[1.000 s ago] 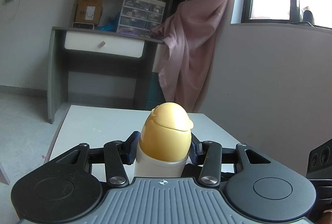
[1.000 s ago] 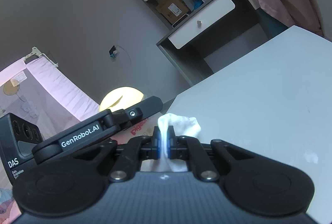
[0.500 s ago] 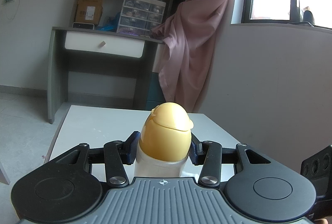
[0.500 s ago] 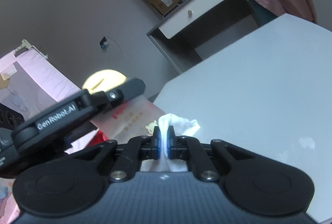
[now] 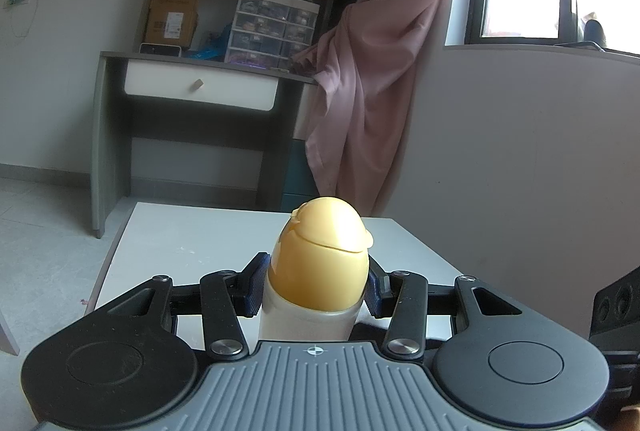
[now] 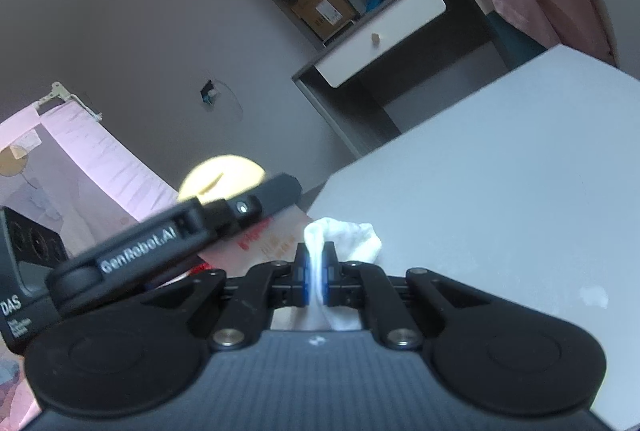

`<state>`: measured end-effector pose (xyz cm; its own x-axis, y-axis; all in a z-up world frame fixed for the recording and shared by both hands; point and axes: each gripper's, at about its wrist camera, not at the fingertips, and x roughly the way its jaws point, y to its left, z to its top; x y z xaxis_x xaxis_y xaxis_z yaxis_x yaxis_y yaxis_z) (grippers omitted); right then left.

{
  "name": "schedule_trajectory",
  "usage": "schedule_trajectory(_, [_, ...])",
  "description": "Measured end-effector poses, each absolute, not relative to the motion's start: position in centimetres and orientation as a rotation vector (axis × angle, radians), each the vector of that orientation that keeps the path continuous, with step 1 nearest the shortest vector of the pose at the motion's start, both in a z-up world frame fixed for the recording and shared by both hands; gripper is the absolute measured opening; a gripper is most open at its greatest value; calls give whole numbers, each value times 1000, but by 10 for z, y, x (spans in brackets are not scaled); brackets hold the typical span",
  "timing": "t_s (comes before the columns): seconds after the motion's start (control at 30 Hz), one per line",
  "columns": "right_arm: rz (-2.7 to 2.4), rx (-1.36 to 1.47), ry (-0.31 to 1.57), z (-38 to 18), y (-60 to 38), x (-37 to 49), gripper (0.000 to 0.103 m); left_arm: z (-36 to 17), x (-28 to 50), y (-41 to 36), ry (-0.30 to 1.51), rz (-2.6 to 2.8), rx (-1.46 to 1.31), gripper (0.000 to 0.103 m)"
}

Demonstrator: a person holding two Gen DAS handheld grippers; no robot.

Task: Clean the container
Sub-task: 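Rub the tissue over the bear print again with the right gripper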

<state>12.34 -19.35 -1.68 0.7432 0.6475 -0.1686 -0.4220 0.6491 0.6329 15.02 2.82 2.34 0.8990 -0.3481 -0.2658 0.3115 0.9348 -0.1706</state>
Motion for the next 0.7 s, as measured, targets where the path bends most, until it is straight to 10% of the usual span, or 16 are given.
schedule_trajectory(0.7, [596,582,469,-30,-190,129,6,25,149,31,297,-343,-123,48])
